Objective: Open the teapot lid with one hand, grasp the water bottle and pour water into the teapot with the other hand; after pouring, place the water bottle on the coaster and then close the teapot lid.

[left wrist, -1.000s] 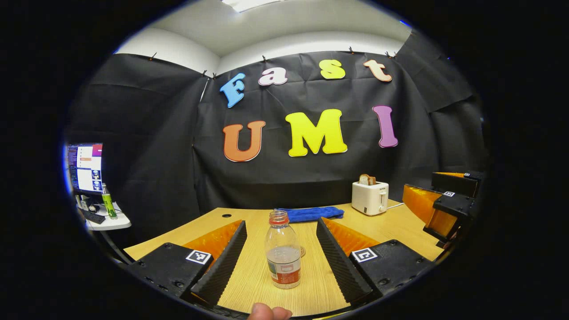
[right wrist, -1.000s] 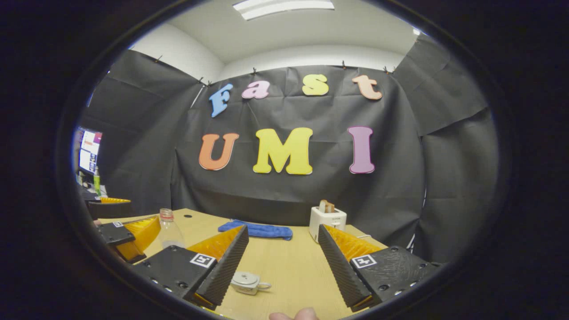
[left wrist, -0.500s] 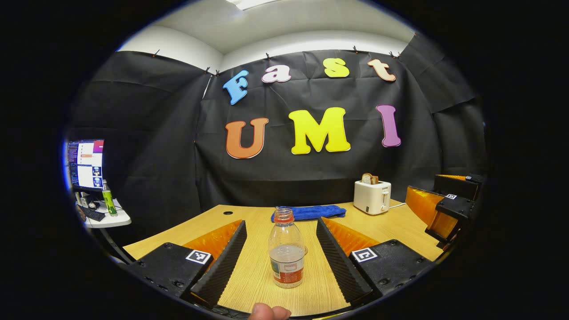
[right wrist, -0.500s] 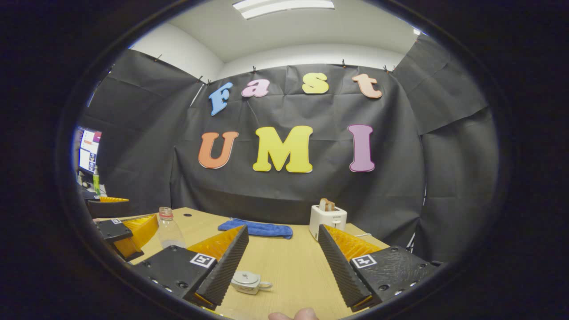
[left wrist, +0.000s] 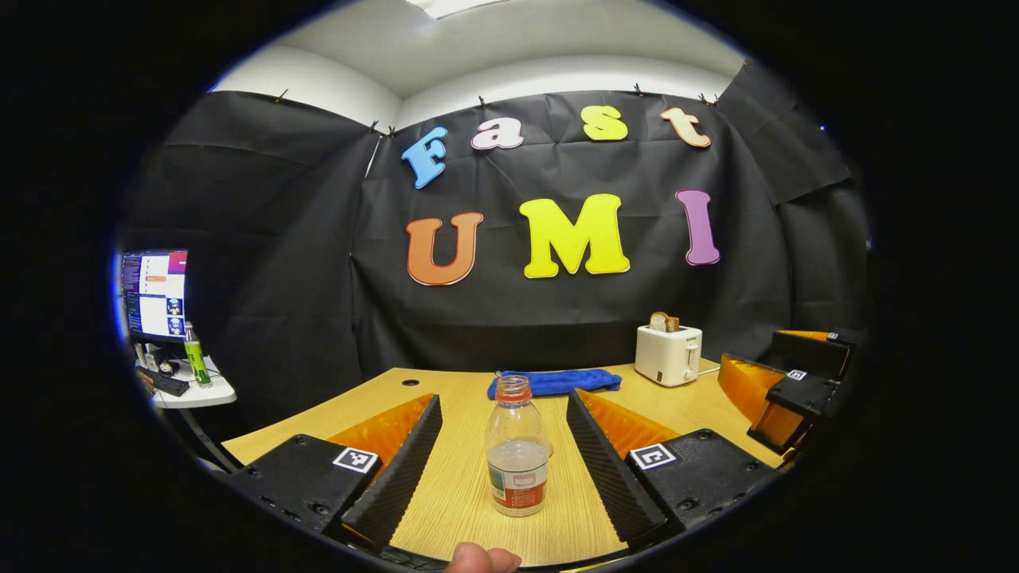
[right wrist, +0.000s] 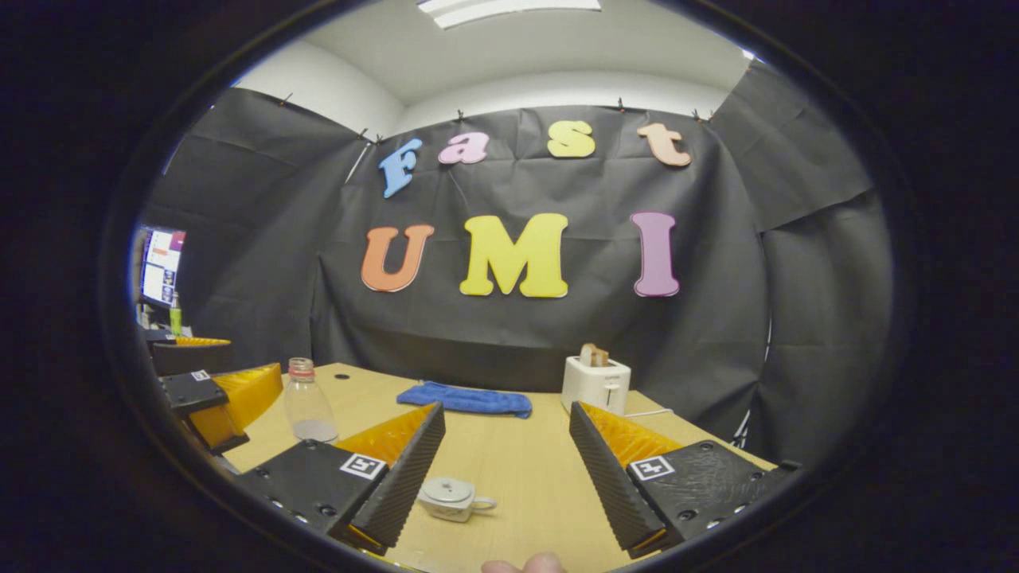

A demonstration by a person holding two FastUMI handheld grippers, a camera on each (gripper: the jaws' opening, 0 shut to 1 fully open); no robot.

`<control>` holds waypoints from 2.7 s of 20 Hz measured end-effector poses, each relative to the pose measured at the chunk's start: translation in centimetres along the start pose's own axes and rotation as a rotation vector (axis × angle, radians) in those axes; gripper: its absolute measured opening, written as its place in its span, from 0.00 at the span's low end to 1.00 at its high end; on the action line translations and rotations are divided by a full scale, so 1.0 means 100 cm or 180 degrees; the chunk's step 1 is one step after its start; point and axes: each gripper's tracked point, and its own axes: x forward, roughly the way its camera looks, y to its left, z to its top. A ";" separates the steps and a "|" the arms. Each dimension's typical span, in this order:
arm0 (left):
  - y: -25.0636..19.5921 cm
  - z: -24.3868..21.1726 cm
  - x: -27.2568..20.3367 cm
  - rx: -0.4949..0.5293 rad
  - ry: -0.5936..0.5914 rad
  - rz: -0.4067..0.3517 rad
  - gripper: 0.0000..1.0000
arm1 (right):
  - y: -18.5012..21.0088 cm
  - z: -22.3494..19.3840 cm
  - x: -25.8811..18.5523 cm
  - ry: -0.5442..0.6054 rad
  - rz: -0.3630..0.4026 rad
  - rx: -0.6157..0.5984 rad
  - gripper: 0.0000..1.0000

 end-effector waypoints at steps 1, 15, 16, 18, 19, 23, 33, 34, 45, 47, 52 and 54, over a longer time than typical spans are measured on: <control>0.002 0.000 0.000 0.0002 -0.0004 0.0012 0.99 | 0.004 -0.007 0.002 0.0032 0.0021 0.0021 0.95; 0.027 0.011 -0.002 -0.0094 -0.0043 0.0156 0.99 | 0.042 -0.098 0.052 0.0569 0.0190 -0.0007 0.98; 0.028 0.012 -0.002 -0.0112 -0.0052 0.0165 0.99 | 0.045 -0.102 0.055 0.0592 0.0202 -0.0023 0.95; 0.029 0.012 -0.002 -0.0136 -0.0054 0.0165 0.99 | 0.050 -0.110 0.058 0.0656 0.0235 -0.0036 0.98; 0.028 0.013 -0.003 -0.0129 -0.0055 0.0162 0.99 | 0.054 -0.114 0.059 0.0697 0.0284 -0.0029 0.97; 0.033 0.011 -0.001 -0.0116 -0.0042 0.0175 0.99 | 0.057 -0.121 0.064 0.0766 0.0311 -0.0047 0.82; 0.045 0.011 -0.001 -0.0165 -0.0036 0.0243 0.99 | 0.065 -0.134 0.077 0.0931 0.0373 -0.0101 0.06; 0.045 0.011 -0.001 -0.0167 -0.0030 0.0245 0.99 | 0.064 -0.136 0.076 0.0941 0.0360 -0.0105 0.15; 0.039 0.003 -0.003 -0.0220 -0.0023 0.0199 0.98 | 0.064 -0.120 0.077 0.0873 0.0616 -0.0062 0.01; 0.032 -0.013 -0.008 -0.0159 0.0026 0.0095 0.99 | 0.060 -0.113 0.076 0.0840 0.0620 -0.0040 0.01; 0.010 -0.056 -0.018 -0.0203 0.0289 -0.0178 0.99 | 0.051 -0.099 0.072 0.0768 0.0633 -0.0016 0.01; -0.003 -0.074 -0.019 -0.0257 0.0453 -0.0302 0.99 | 0.045 -0.092 0.067 0.0721 0.0636 -0.0039 0.01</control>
